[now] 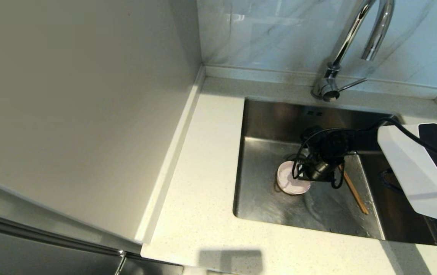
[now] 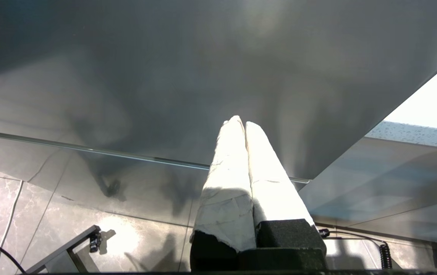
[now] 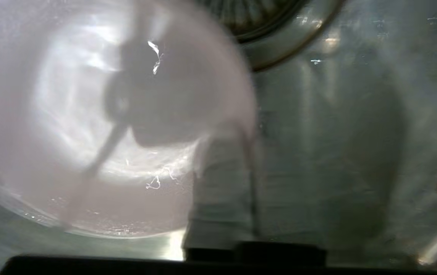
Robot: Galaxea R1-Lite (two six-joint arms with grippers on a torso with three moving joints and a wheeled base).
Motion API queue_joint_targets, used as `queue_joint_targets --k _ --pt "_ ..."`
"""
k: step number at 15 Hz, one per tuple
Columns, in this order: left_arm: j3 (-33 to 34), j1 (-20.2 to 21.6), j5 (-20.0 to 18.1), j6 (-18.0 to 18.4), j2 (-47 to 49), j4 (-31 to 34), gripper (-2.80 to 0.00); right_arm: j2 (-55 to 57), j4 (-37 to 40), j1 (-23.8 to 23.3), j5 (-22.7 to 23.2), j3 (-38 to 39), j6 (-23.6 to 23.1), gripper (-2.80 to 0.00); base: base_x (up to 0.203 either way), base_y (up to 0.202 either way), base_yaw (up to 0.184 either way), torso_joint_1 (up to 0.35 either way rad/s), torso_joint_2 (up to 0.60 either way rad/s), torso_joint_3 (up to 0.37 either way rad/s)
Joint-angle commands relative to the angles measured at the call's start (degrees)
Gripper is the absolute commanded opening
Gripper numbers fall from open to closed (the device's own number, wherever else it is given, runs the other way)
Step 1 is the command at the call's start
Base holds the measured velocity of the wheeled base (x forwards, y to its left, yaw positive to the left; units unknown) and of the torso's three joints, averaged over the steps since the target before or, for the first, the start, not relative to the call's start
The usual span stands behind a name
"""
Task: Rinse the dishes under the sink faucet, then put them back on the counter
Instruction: Put a bowl back to the table from the sink
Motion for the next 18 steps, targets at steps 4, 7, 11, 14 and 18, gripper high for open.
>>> queue_joint_targets --k 4,7,11,14,18 --pt "0.0 0.0 0.0 0.0 -0.2 0.0 -2.8 -0.1 0.3 -0.5 0.1 0.0 -0.4 -2.8 0.0 0.0 0.0 0.0 0.0 0.0" --pt "0.0 0.0 0.0 0.0 -0.2 0.0 -2.8 -2.9 0.6 -1.9 -0.4 0.4 -0.6 -2.8 0.0 0.0 0.0 0.0 0.0 0.0" --pt "0.0 0.0 0.0 0.0 -0.2 0.0 -2.8 -8.7 0.8 -4.4 -0.6 4.7 -2.2 -2.8 0.0 0.0 0.0 0.0 0.0 0.0" --pt "0.0 0.0 0.0 0.0 -0.2 0.0 -2.8 -12.9 0.8 -6.1 -0.6 8.0 -2.3 -2.8 0.0 0.0 0.0 0.0 0.0 0.0" --pt "0.0 0.0 0.0 0.0 -0.2 0.0 -2.8 -17.0 0.7 -8.5 -1.5 9.9 -4.3 -2.8 0.0 0.0 0.0 0.0 0.0 0.0"
